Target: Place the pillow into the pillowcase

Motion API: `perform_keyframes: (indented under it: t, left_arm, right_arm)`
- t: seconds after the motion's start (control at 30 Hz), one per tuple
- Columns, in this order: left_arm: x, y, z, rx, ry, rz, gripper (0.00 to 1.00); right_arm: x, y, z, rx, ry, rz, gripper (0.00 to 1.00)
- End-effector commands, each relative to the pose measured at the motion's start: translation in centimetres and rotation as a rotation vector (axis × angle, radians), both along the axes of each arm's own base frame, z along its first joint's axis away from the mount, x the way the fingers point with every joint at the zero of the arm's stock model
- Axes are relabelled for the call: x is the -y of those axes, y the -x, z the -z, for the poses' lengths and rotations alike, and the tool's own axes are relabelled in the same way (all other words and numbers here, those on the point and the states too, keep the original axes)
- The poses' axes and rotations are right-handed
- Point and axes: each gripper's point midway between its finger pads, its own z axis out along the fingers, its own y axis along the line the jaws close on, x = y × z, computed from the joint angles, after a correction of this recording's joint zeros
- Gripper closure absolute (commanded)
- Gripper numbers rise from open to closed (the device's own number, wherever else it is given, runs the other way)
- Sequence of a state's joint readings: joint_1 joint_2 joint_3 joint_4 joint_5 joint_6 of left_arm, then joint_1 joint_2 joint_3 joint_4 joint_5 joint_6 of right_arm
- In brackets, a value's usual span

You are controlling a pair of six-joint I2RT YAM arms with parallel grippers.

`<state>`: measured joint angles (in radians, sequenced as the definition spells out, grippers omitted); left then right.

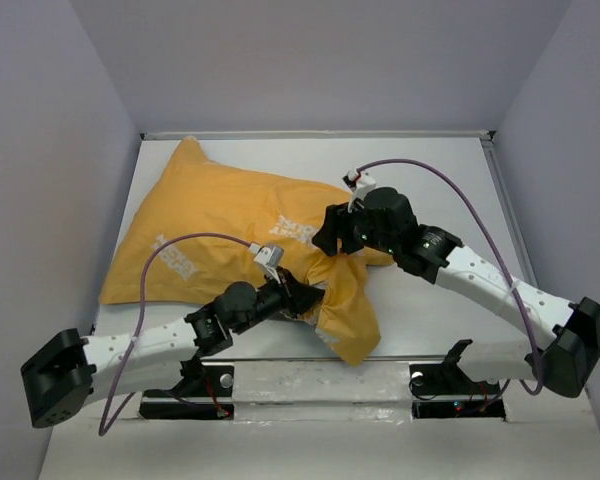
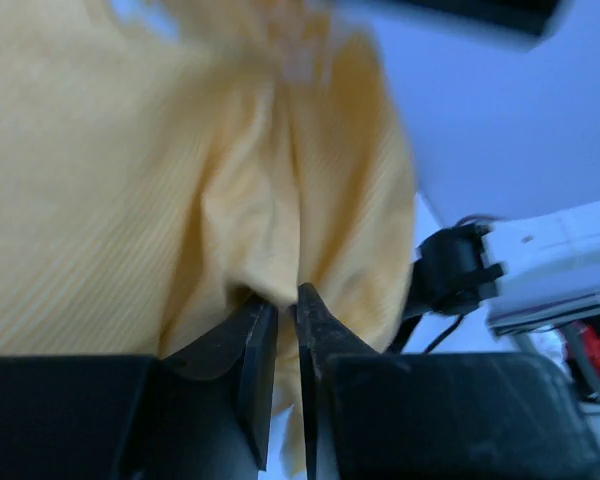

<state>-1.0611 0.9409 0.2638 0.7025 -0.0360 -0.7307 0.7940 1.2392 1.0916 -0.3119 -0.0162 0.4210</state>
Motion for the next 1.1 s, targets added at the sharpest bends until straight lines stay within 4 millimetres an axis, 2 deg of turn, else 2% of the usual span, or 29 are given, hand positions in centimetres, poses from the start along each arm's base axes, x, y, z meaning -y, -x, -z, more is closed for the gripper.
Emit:
perform_keyframes:
  t: [0.0,0.03,0.07,0.1,0.13,0.17,0.23,0.27,0.3,0.33,0.4,0.43,0.47,0.5,0.53,0.57,0.6,0.63,0.67,0.7,0.77,0.8,0.83,0.87,0.9,0.93,0.97,1.0,1.07]
  left_arm:
    - [-1.2,0.4,-9.3,0.144,0.103,0.001,0.62]
    - [-1.5,0.3,-12.9,0.189,0.162,-0.007,0.54]
    - [-1.9,0.2,-14.8,0.224,0.184,-0.004,0.40]
    - [-1.9,0.4,-16.4,0.250,0.199,0.017,0.36]
    - [-2.1,0.6,-19.7,0.291,0.244,0.024,0.34]
    - [-1.9,0.8,-20.7,0.305,0.251,0.040,0.29]
    - [-2.2,0.3,-21.1,0.307,0.207,0.017,0.23]
    - [-3.3,-1.1,-21.7,0.294,0.189,-0.084,0.19]
    - [-4.2,-2.0,-18.9,0.220,0.091,-0.146,0.17]
    - [-6.8,-3.5,-15.4,0.139,-0.013,-0.291,0.16]
    - [-10.4,-4.3,-11.2,0.041,-0.104,-0.445,0.15]
    - [-12.4,-4.6,-8.6,-0.046,-0.118,-0.542,0.13]
    - [-15.4,-5.1,-7.6,-0.062,-0.141,-0.677,0.12]
    - [-18.8,-4.0,-5.9,-0.102,-0.181,-0.757,0.12]
    - [-20.7,-3.6,-5.2,-0.142,-0.158,-0.827,0.11]
    - [-23.3,-3.0,-6.3,-0.180,0.004,-0.929,0.10]
    - [-24.4,-2.4,-6.0,-0.196,0.041,-0.949,0.09]
    - [-24.9,-2.1,-6.1,-0.193,0.089,-0.952,0.01]
    - [-26.4,-1.6,-6.1,-0.218,0.178,-0.995,0.01]
    - [-26.9,-1.5,-5.7,-0.240,0.211,-1.016,0.01]
    - [-26.1,-1.8,-6.3,-0.202,0.201,-0.983,0.01]
    - [-23.9,-2.4,-6.9,-0.158,0.126,-0.916,0.01]
    - [-22.5,-2.8,-6.5,-0.157,0.070,-0.887,0.01]
    - [-20.3,-3.7,-4.9,-0.176,-0.070,-0.862,0.01]
    - [-19.6,-4.1,-3.8,-0.186,-0.155,-0.863,0.01]
    - [-19.3,-4.4,-2.8,-0.209,-0.207,-0.880,0.01]
    - [-18.9,-5.1,-2.0,-0.212,-0.273,-0.908,0.01]
    - [-18.7,-5.5,-2.0,-0.188,-0.292,-0.907,0.01]
    - [-17.5,-6.6,-2.9,-0.128,-0.225,-0.883,0.01]
  right_arm:
    - [2.1,-0.1,-5.3,0.146,-0.076,0.081,0.22]
    - [3.1,0.1,-5.7,0.158,-0.085,0.094,0.19]
    - [4.2,0.7,-5.4,0.151,-0.068,0.101,0.12]
    - [4.9,1.1,-5.7,0.157,-0.059,0.105,0.08]
    - [5.4,1.7,-5.8,0.155,-0.046,0.097,0.06]
    - [6.3,2.1,-4.4,0.114,0.022,0.094,0.05]
    - [5.9,3.3,-3.8,0.070,0.037,0.033,0.07]
    - [5.5,4.4,-3.9,0.060,0.018,-0.026,0.12]
    - [4.7,6.1,-3.1,0.018,-0.008,-0.117,0.13]
    - [4.4,7.3,-3.4,0.011,-0.041,-0.154,0.14]
    - [4.1,8.8,-2.7,-0.013,-0.054,-0.197,0.14]
    - [4.2,9.7,-1.2,-0.043,-0.024,-0.194,0.13]
    - [4.3,10.3,-0.8,-0.052,-0.009,-0.199,0.13]
    - [4.7,11.1,-0.8,-0.049,-0.003,-0.202,0.13]
    - [5.1,11.4,-0.7,-0.040,0.015,-0.180,0.13]
    - [5.1,13.0,-0.1,-0.059,0.036,-0.216,0.13]
    - [5.6,13.4,0.1,-0.058,0.051,-0.202,0.12]
    - [5.6,14.1,0.8,-0.081,0.071,-0.213,0.11]
    - [5.4,15.5,2.5,-0.123,0.112,-0.251,0.11]
    - [5.3,16.1,3.6,-0.149,0.142,-0.264,0.11]
    - [5.6,15.1,5.7,-0.160,0.224,-0.184,0.11]
    - [5.6,14.5,6.0,-0.152,0.236,-0.152,0.11]
    - [5.5,14.0,6.2,-0.141,0.242,-0.129,0.10]
    - [5.4,13.2,6.2,-0.126,0.239,-0.085,0.10]
    - [5.7,12.5,6.5,-0.115,0.257,-0.041,0.12]
    - [6.5,11.1,6.7,-0.080,0.285,0.039,0.16]
    - [6.7,10.3,7.3,-0.073,0.316,0.090,0.24]
    - [7.5,8.8,6.9,-0.025,0.339,0.178,0.31]
    - [7.4,7.7,6.4,-0.003,0.337,0.242,0.40]
